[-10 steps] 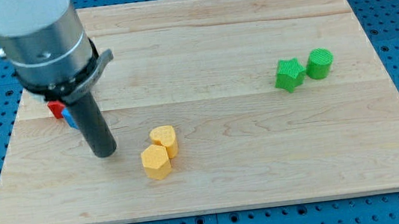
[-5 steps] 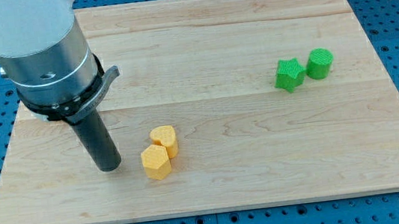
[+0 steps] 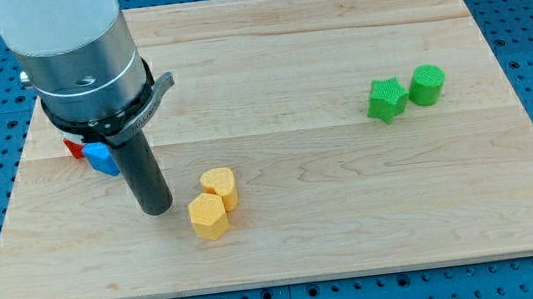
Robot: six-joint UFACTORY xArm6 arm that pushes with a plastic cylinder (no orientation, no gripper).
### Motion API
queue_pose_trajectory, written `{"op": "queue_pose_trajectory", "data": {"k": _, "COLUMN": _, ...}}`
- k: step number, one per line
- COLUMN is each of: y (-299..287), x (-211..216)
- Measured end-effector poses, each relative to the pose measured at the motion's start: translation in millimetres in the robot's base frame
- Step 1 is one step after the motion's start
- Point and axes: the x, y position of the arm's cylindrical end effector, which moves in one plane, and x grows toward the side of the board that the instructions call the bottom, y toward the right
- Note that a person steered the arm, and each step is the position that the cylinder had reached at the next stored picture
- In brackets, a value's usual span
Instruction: Push the yellow hexagon towards the bottom right side of the board
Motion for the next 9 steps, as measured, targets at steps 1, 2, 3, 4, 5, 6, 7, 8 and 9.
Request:
{"op": "queue_pose_trajectory", "data": {"k": 1, "y": 2, "x": 1}}
{"op": "queue_pose_trajectory", "data": {"k": 2, "y": 3, "x": 1}}
{"op": "queue_pose_trajectory", "data": {"k": 3, "y": 7, "x": 14}}
{"op": "queue_pose_trajectory", "data": {"k": 4, "y": 19, "x": 20}}
{"op": "queue_pose_trajectory", "data": {"k": 5, "y": 49, "x": 20}}
{"op": "queue_pose_trajectory", "data": {"k": 6, "y": 70, "x": 30}}
{"op": "queue_pose_trajectory", "data": {"k": 7, "y": 56, "x": 41}}
{"op": "queue_pose_trajectory", "data": {"k": 8, "y": 115, "x": 45}}
{"op": "queue_pose_trajectory", "data": {"k": 9, "y": 200, "x": 45}}
